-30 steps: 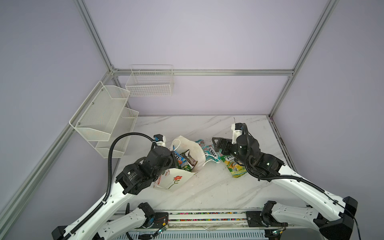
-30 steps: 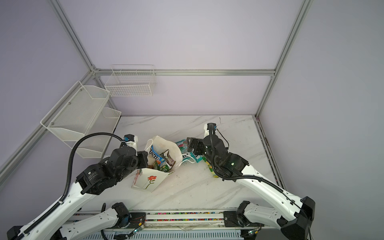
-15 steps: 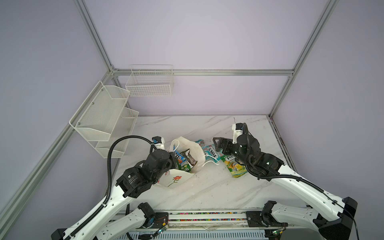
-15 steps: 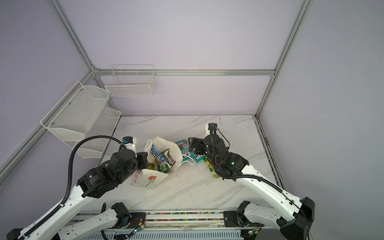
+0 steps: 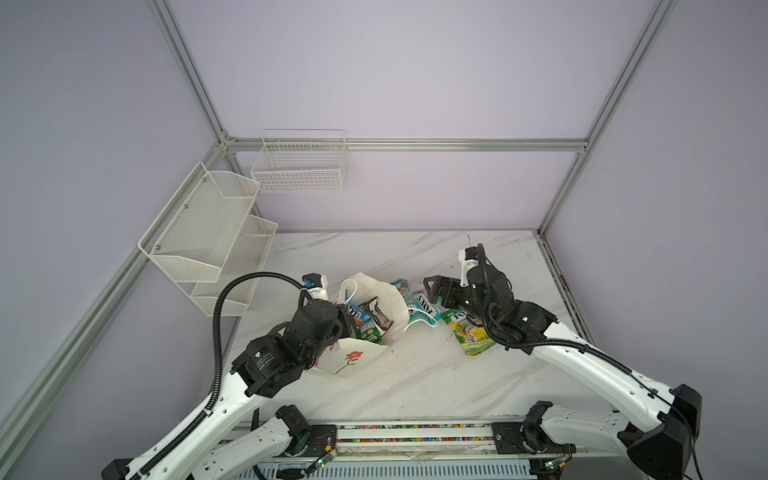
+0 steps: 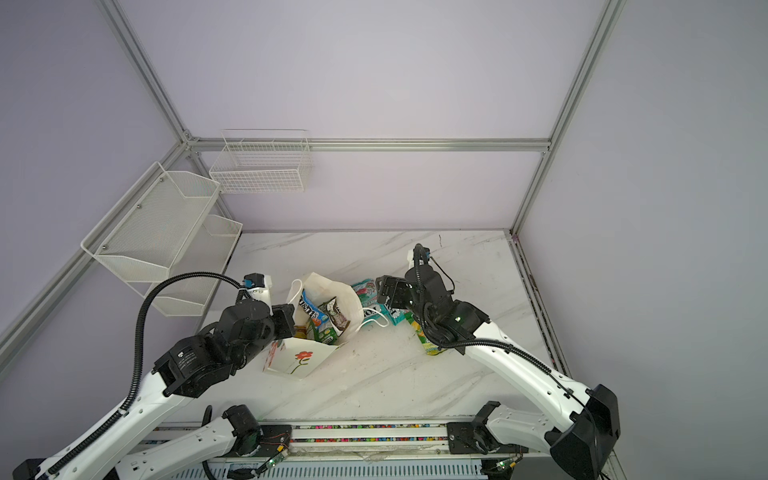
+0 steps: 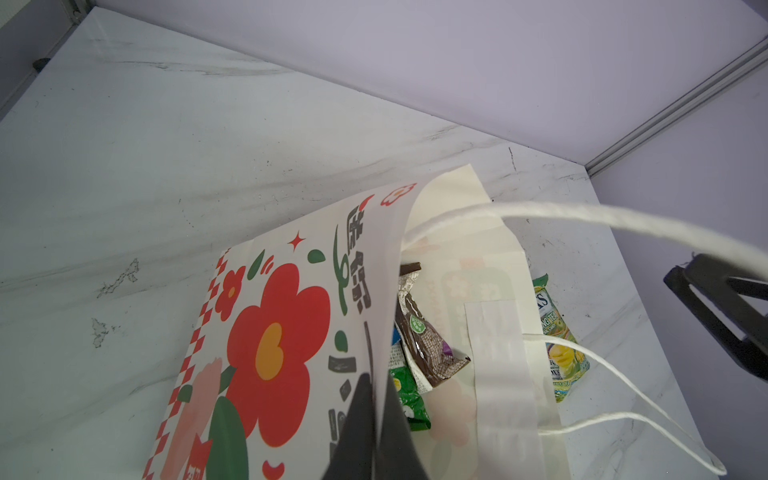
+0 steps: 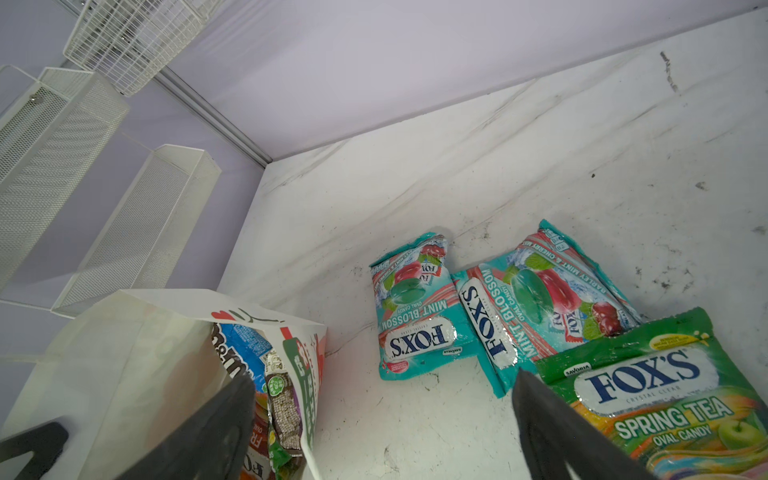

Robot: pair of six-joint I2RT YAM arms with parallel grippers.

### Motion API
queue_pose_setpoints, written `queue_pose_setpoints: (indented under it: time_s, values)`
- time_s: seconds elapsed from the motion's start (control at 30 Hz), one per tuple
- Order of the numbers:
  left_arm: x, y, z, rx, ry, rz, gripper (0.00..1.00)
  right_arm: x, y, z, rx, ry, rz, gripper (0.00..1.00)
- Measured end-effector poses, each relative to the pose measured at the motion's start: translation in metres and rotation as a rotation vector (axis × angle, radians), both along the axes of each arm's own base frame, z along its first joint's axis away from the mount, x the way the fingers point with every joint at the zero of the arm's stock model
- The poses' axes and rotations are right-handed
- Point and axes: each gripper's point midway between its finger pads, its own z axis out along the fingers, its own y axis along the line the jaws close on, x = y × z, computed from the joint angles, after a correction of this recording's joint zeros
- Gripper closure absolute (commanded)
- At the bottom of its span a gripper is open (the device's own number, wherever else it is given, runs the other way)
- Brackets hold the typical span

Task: Place the snacks into the paper bag
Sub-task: 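Lower the open right gripper over the small teal Fox's Mint Blossom bag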

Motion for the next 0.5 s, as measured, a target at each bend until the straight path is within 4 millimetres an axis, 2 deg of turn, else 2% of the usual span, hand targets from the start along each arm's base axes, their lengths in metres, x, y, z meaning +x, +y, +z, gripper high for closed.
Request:
queue_pose_setpoints:
  time_s: [0.5]
  values:
    - [0.001,0.002,0.000,0.002,-0.001,0.008,1.00,0.012,0.002,-0.066,-0.004,0.170,0.065,0.03]
